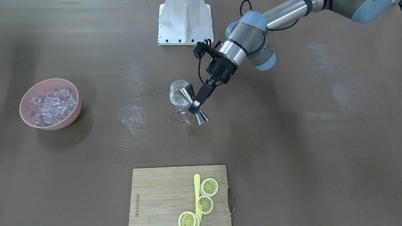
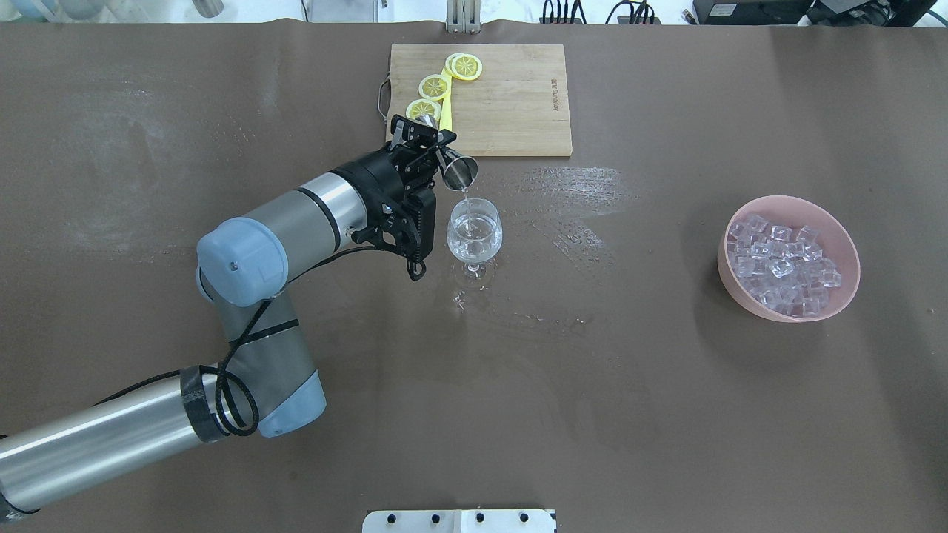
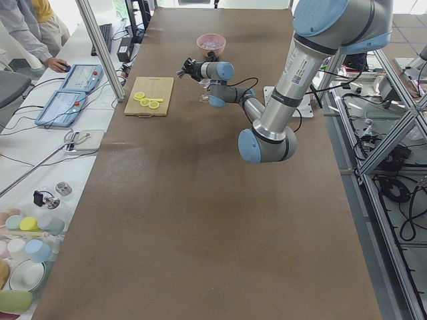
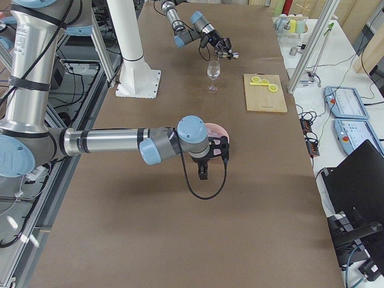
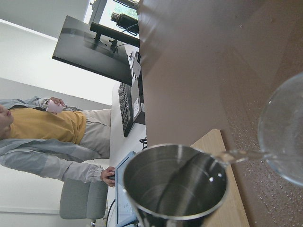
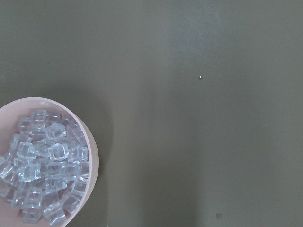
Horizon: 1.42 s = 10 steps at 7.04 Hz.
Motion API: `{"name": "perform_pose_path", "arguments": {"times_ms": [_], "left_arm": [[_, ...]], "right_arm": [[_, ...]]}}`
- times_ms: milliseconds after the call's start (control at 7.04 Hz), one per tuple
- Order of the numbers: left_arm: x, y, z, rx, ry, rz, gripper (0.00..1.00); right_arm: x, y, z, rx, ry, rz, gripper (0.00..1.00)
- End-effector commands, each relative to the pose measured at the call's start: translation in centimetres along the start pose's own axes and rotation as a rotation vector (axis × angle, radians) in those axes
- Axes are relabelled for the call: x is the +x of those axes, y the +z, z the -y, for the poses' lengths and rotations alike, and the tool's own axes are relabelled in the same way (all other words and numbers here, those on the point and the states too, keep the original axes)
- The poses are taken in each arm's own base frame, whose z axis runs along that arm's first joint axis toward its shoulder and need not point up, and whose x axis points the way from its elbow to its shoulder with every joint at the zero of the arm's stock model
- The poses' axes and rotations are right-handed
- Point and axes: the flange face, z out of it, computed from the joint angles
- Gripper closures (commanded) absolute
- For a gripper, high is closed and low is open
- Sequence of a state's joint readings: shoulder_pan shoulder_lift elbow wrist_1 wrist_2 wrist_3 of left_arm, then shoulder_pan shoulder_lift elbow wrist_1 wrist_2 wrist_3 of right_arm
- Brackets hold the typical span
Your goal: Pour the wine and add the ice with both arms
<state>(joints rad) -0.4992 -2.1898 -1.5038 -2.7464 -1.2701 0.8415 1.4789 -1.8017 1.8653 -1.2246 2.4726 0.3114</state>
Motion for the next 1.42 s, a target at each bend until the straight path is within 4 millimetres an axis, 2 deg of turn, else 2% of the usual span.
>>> {"name": "perform_pose_path", "arguments": {"times_ms": [0,710,1278], "left_arm": [[0.6,-0.2,1.3,-0.009,0.085,0.018,1.0],[-1.5,-0.5,2.1,-0.065,0.292,0.043,1.0],[-2.1,-0.7,2.0,-0.122,0.404,0.048,1.0]], "right_arm": [[-0.2,-0.3,-0.1,0.004,-0.003,0.001,0.0],[-0.3,-0.3,-0.1,0.005,-0.004,0.003,0.0],[-0.5,-0.5,-0.2,0.008,-0.007,0.004,0.0]]}}
